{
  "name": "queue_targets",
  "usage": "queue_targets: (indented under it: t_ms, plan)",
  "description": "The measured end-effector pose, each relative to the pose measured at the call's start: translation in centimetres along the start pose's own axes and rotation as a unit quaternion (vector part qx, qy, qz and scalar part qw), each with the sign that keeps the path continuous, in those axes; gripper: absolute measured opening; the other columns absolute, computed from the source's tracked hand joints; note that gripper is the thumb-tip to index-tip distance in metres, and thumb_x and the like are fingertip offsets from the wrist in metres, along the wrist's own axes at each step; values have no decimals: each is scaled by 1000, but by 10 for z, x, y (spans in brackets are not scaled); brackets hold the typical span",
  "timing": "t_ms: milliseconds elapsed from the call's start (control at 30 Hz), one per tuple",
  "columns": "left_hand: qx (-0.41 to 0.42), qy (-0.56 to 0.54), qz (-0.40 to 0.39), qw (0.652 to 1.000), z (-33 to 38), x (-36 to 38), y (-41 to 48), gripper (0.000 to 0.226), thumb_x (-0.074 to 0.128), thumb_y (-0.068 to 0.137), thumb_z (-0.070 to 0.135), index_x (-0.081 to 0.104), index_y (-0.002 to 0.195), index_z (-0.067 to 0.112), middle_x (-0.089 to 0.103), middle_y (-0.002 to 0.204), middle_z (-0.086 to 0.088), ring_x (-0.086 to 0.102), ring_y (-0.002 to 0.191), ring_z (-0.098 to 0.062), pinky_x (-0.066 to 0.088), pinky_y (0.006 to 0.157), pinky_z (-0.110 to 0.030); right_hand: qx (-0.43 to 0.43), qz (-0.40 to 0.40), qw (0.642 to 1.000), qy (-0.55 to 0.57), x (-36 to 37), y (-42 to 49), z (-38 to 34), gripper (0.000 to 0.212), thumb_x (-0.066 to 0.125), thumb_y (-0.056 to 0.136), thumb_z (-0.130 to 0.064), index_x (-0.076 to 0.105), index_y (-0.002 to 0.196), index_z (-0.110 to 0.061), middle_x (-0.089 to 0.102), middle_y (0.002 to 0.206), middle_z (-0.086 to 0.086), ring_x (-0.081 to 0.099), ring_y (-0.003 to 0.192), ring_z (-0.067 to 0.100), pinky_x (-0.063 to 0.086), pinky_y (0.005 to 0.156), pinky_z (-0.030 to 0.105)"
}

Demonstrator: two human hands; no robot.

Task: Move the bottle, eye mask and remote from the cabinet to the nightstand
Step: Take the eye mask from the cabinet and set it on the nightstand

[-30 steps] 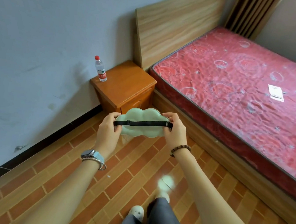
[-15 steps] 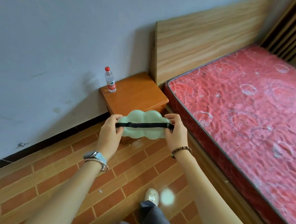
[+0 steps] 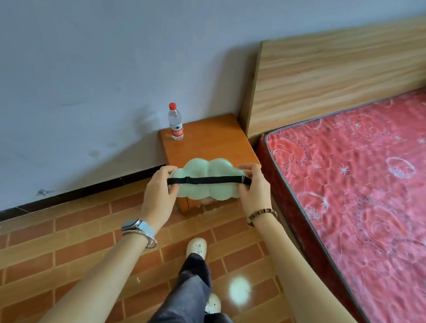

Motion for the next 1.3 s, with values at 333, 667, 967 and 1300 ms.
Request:
queue_targets:
  t_ms: [333, 667, 967, 1300]
  plan:
    - [-21, -27, -3, 999, -19, 38, 121, 32, 55, 89, 4, 55, 119, 16, 60, 109, 1, 55, 83, -7, 49, 77, -25, 9, 11, 1000, -25, 22, 125, 0, 23, 59, 87, -1, 47, 102, -14, 56, 90, -1, 53, 75, -2, 44, 58, 7]
    - [-65, -49, -24, 996, -28, 54, 238, 35, 53, 91, 7, 48, 124, 14, 59, 113, -2, 58, 96, -17, 46, 75, -20, 7, -26, 995, -92, 59, 248, 4, 15, 60, 86, -3, 59, 91, -17, 58, 98, 2, 54, 89, 13, 37, 69, 6]
    - [-34, 5, -47, 998, -57, 113, 309, 21, 55, 88, -1, 56, 105, 11, 53, 109, -4, 53, 98, -16, 50, 85, -30, 41, -65, 991, -111, 83, 346, 47, 32, 57, 81, 5, 68, 103, -14, 59, 107, 3, 51, 92, 10, 41, 81, 19]
    - [-52, 63, -57, 995, -137, 227, 365, 32, 60, 84, -2, 61, 115, 5, 49, 124, -8, 48, 117, -19, 28, 98, -13, 17, -146, 979, -145, 142, 444, 161, 45, 71, 75, -2, 65, 118, -15, 51, 114, 3, 48, 98, 11, 41, 87, 20]
Point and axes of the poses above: each hand's wrist, its own y-axis towards the middle knuckle, its own x-axis out of the palm, z = x × y, the point moved 2 cm from there along y, towards the middle knuckle
